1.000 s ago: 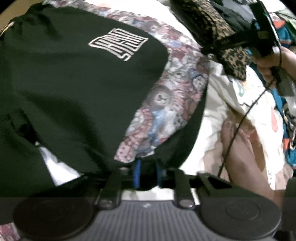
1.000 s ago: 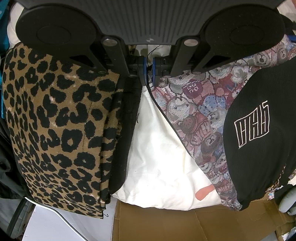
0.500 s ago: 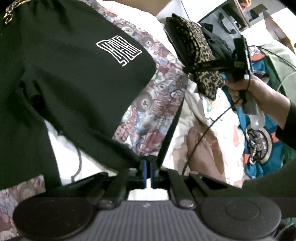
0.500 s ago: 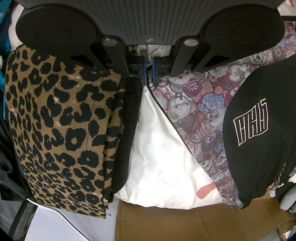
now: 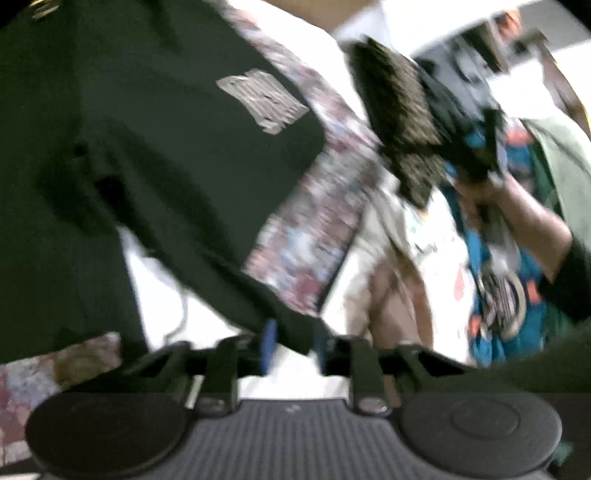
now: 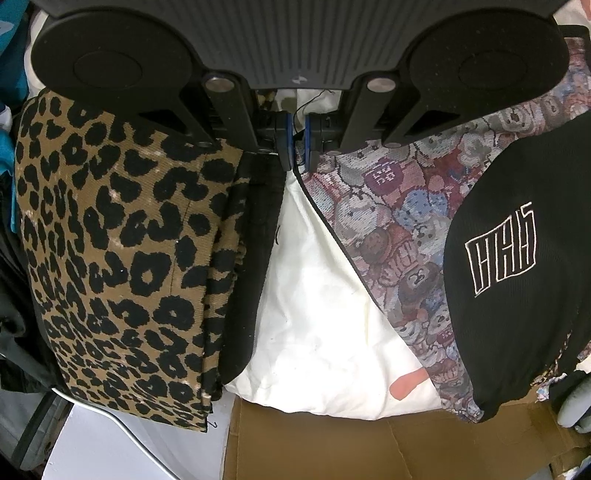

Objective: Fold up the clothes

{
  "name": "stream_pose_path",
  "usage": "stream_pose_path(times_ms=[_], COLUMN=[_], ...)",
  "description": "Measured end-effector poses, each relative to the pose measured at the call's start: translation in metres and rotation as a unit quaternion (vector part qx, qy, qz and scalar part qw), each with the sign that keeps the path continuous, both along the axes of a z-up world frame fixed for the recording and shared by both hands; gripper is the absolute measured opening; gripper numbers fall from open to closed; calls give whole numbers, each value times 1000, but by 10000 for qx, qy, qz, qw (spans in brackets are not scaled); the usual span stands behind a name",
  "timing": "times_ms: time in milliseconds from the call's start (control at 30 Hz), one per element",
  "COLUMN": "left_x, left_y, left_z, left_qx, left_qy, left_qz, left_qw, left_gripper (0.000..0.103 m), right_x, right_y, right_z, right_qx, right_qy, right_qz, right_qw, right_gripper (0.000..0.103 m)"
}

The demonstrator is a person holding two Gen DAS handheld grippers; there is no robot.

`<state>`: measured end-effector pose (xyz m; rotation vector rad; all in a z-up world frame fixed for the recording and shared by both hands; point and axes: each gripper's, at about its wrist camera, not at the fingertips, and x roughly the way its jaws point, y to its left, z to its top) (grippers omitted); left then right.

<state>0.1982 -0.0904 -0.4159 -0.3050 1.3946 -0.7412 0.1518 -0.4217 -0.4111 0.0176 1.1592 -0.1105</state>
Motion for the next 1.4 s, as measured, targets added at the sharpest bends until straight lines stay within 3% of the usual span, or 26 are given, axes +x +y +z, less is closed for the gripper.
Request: stream_pose_path(times_ms=[33,67,200,367,467,533,700,733,800,833,900,1167,1200,1400], left_x=[3,6,11,10,9,8,7,7,5,3,0,-3,-4,0], left_y=[4,7,10,4,7,9,5,4,3,2,1,-10,-9,-8], left_z=[-4,-8,-27,-42,-54,-58,-66,-69,-71,-73,-76,-66,-65,-55], left_qx=[85,184,98,-55,-350,-373,-570,-595,-576,-593,-660,-385,-359,-318], left_qy=[69,156,653,1067,1522,1647,1929,1980,2009,2049,2153,1777,1750,1547], left_qz=[201,407,969,1319,1666,1777,1930,1960,1969,1966,1942,1267,1231,962], left_qw=[9997,9989,9931,9855,9736,9695,9604,9586,9579,9570,9548,9751,9762,9828], left_gripper=[50,52,53,53,51,48,47,45,28,13,9,4,3,3], right_x=[-1,-2,-7,-18,-22,-22,-17,-15,-12,-11,-10,-5,-4,-2], right_y=[-1,-1,-7,-12,-17,-21,-25,-25,-26,-26,-27,-32,-31,-14], right_z=[1,2,7,13,13,12,6,4,-1,-3,-8,-13,-13,1], right_qx=[27,66,238,357,463,585,773,794,875,917,978,1159,1136,579], right_qy=[-13,-37,-157,-333,-387,-425,-480,-466,-421,-399,-340,-192,-168,-148], right_qz=[-10,-16,-110,-181,-297,-398,-557,-588,-674,-717,-799,-944,-913,-513], right_qw=[10000,10000,9995,9986,9977,9966,9943,9940,9930,9924,9914,9886,9892,9969], right_gripper=[4,4,6,8,14,19,19,19,19,19,19,16,9,3])
